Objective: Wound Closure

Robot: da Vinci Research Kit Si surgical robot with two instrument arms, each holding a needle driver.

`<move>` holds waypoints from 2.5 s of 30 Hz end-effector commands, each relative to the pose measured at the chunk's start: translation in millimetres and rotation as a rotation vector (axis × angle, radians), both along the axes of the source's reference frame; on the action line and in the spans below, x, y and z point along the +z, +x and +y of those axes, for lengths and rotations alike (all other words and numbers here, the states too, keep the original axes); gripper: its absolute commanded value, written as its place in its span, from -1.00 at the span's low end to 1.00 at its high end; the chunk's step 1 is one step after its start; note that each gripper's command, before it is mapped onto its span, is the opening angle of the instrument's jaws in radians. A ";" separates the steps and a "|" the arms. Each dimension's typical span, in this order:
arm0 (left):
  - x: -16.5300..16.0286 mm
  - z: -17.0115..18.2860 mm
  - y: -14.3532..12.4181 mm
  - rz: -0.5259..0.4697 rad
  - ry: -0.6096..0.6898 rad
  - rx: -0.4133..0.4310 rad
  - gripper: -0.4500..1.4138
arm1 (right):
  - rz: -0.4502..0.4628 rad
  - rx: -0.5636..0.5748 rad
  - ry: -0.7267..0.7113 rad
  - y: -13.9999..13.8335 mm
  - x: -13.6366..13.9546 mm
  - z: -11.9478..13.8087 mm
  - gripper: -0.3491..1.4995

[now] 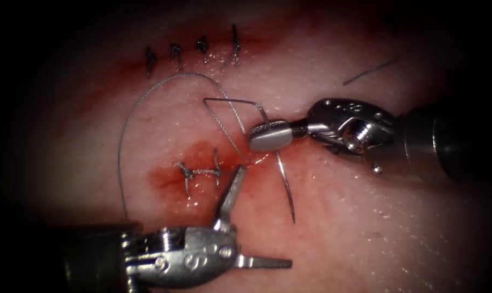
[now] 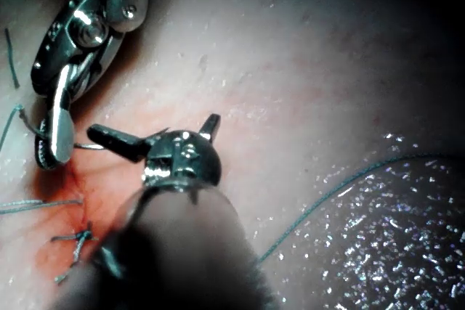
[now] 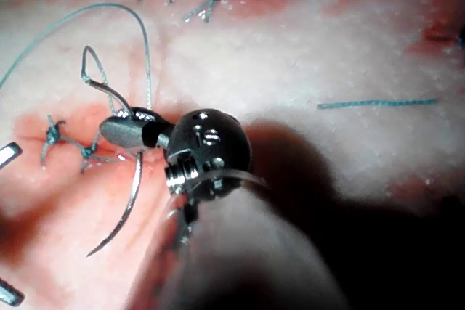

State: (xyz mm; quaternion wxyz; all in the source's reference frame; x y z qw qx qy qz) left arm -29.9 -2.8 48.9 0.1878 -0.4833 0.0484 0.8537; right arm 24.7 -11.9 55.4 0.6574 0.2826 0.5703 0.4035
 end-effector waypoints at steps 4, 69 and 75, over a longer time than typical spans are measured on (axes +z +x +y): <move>1.6 0.4 1.1 -0.039 0.106 0.012 -1.00 | 0.031 0.027 -0.049 0.6 0.2 0.2 -1.00; 19.3 3.6 2.3 0.419 0.594 0.348 -0.32 | 0.089 0.038 -0.765 4.5 3.6 2.9 -1.00; 19.4 3.7 2.3 0.427 0.598 0.332 -0.24 | 0.078 0.033 -0.803 4.6 4.3 2.2 -1.00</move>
